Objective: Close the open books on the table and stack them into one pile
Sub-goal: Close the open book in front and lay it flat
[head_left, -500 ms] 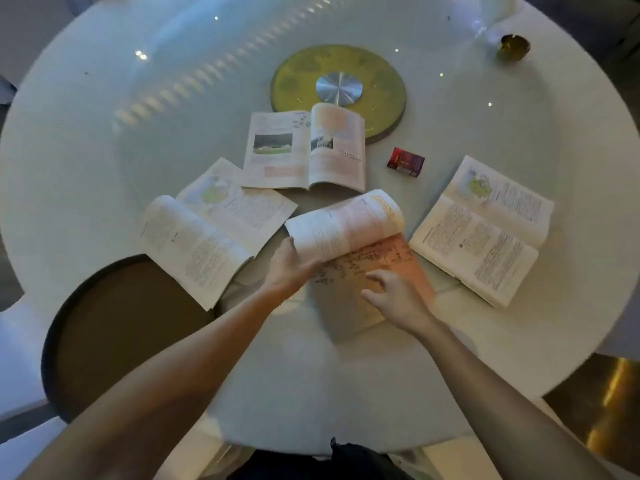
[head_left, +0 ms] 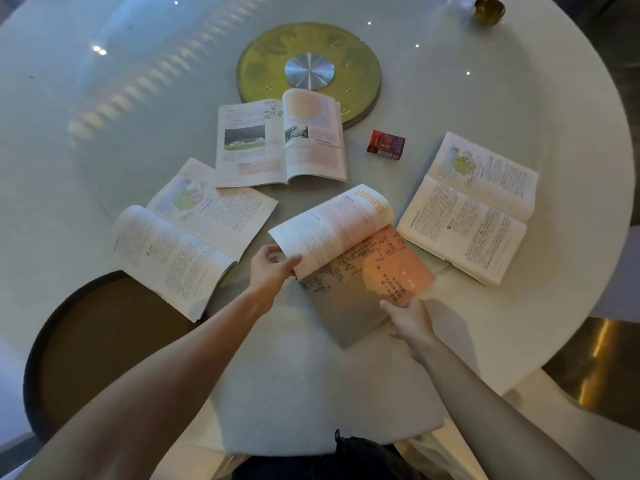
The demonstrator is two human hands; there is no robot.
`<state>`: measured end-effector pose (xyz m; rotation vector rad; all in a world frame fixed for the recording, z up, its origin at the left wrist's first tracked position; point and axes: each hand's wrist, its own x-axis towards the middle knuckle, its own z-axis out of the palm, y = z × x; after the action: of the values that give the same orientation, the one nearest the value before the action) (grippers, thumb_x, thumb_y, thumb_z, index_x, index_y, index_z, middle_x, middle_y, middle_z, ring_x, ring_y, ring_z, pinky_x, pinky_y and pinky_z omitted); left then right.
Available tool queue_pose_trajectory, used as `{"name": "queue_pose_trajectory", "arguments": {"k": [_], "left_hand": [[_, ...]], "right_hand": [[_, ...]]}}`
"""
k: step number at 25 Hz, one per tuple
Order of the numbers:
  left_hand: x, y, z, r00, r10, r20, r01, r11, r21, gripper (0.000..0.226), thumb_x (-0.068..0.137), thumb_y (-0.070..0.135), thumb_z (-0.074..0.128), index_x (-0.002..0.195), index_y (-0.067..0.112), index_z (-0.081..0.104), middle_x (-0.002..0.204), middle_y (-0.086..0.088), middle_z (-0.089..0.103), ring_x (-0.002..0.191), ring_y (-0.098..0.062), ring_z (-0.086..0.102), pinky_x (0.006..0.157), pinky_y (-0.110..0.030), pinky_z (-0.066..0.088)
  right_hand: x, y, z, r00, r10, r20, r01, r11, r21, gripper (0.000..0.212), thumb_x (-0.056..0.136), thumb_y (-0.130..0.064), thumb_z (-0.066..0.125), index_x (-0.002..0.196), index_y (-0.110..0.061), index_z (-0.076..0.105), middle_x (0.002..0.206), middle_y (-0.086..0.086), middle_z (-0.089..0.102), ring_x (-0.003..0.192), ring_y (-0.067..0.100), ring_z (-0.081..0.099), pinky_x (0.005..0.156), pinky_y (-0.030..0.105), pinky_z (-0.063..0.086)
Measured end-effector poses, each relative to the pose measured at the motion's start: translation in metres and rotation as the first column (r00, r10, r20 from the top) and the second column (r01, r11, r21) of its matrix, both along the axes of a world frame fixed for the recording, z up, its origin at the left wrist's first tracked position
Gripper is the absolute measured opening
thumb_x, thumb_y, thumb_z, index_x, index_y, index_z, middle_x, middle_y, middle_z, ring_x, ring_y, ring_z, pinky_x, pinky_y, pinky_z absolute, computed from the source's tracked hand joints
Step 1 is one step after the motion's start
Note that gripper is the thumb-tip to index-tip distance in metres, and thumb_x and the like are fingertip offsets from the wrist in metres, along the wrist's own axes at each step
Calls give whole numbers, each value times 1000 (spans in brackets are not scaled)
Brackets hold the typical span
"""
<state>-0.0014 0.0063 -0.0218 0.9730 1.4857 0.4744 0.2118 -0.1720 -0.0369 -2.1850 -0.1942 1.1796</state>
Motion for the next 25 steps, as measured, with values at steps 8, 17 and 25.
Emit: {"name": "queue_pose_trajectory", "arguments": {"k": [8,17,25], "left_hand": [[-6,-30,5,775,-470,-423,630,627,459,11,94,26,56,100,20,64,90,14,65,78,-9,70,59,-23,52],[-13,-57,-8,346,-547,-762,938,184,294,44,94,23,55,137,34,57,113,-3,62,94,-27,65,62,-37,54],[-33,-55,-21,610,-538,-582,787,499,364,50,90,25,66,138,16,56,130,-8,55,116,-24,56,97,-37,52]], "right_hand": [[-2,12,-3,924,-282,-260,314,945,88,20,97,-5,57,110,-12,70,98,12,77,77,25,72,65,35,60],[-4,52,6,926,-179,-332,255,946,201,35,104,-38,53,112,-10,72,99,11,79,76,21,73,71,35,58],[-12,72,10,997,78,-21,-73,982,174,34,96,4,56,117,-21,68,110,8,75,88,21,75,72,38,60]]}}
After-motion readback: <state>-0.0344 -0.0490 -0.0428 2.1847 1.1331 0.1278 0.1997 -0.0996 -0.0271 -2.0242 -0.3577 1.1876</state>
